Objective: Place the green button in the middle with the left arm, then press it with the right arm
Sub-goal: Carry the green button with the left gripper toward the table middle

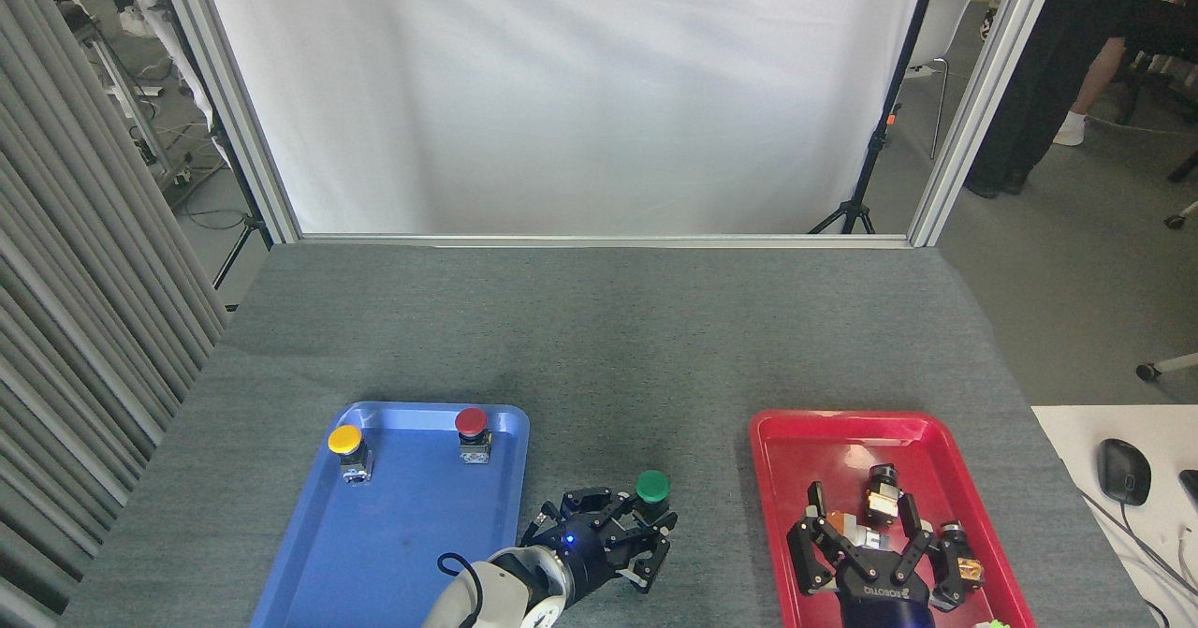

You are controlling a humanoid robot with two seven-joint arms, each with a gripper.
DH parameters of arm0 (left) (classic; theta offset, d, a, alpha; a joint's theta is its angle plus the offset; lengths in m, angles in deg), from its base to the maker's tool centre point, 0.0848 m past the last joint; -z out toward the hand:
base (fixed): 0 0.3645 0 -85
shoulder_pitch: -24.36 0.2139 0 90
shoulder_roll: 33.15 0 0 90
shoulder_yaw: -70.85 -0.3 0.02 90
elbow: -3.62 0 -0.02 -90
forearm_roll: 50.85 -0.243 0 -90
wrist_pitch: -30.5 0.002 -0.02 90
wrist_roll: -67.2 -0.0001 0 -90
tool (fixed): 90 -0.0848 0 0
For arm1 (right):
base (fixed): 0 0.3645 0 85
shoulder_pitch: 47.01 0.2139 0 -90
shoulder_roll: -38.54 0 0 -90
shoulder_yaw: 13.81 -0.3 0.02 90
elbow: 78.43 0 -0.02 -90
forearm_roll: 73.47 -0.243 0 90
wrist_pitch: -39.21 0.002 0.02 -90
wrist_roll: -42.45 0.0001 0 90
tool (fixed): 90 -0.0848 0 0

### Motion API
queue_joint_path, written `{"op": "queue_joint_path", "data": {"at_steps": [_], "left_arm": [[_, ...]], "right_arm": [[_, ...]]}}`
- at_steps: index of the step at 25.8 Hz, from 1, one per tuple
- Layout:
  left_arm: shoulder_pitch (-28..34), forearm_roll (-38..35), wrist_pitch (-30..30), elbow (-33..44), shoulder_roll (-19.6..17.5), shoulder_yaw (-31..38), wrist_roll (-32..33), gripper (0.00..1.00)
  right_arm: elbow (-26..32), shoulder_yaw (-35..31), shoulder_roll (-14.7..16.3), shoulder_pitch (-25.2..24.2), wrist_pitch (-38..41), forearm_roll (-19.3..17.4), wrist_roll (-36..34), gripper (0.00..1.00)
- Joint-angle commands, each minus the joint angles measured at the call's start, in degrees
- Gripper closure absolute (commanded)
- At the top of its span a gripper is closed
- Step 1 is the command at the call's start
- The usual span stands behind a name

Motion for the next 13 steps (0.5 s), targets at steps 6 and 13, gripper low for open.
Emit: {"op": "queue_joint_path", "data": {"at_steps": [6,13], "left_arm": [[5.5,-0.2,2.4,13.0,-0.3,-0.2,0.3,0.00],[24.6,-0.8,26.5,41.1,-8.0,6.8,-3.1,0.00]], "right_arm": [[-0.3,-0.2,0.2,0.0,0.0,0.0,0.0,0.00],[-0.4,0.1,-0.2,0.0,2.6,0.0,0.0,0.00]]}}
